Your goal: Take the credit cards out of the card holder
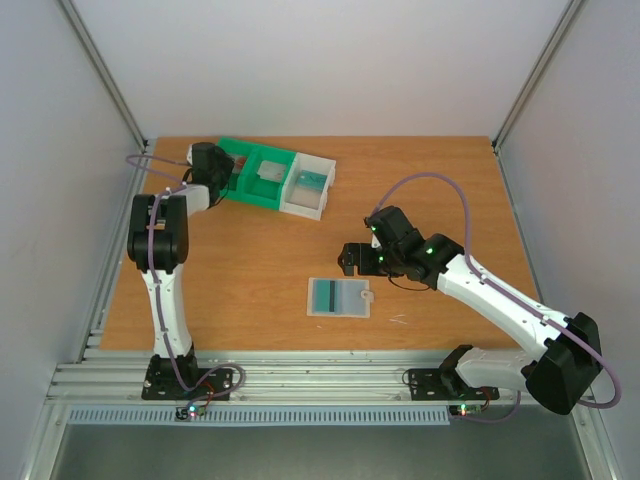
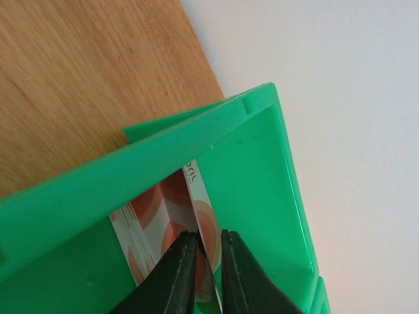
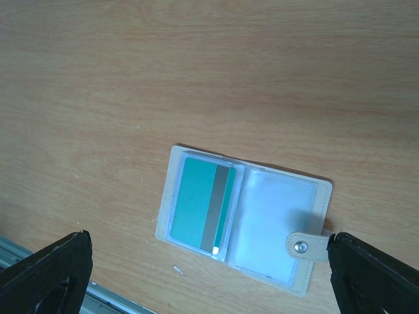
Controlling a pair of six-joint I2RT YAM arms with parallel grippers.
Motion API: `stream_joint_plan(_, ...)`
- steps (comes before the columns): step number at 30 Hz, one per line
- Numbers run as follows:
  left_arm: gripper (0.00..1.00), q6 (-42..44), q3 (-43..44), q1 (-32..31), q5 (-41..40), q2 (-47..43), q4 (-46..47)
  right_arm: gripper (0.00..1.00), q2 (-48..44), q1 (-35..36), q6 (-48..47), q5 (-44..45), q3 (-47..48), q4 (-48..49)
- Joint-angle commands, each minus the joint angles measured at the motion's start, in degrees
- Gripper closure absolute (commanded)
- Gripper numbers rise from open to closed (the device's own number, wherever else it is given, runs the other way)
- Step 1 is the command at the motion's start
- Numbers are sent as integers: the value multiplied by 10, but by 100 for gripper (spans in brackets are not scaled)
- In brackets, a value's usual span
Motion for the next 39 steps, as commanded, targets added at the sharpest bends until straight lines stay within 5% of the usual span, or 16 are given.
stream_joint_plan(1,87,20,21,3,-13,-5,-26,2,1,-3,-4,13,17,-6)
stream_joint_plan(23,98,-11,27,0,-40,10,-33,1,8,-4,-7,12,23,-8)
stream_joint_plan(39,91,-3,42,-3,-28,4,-79,2,17,-4,-6,15,21,-10)
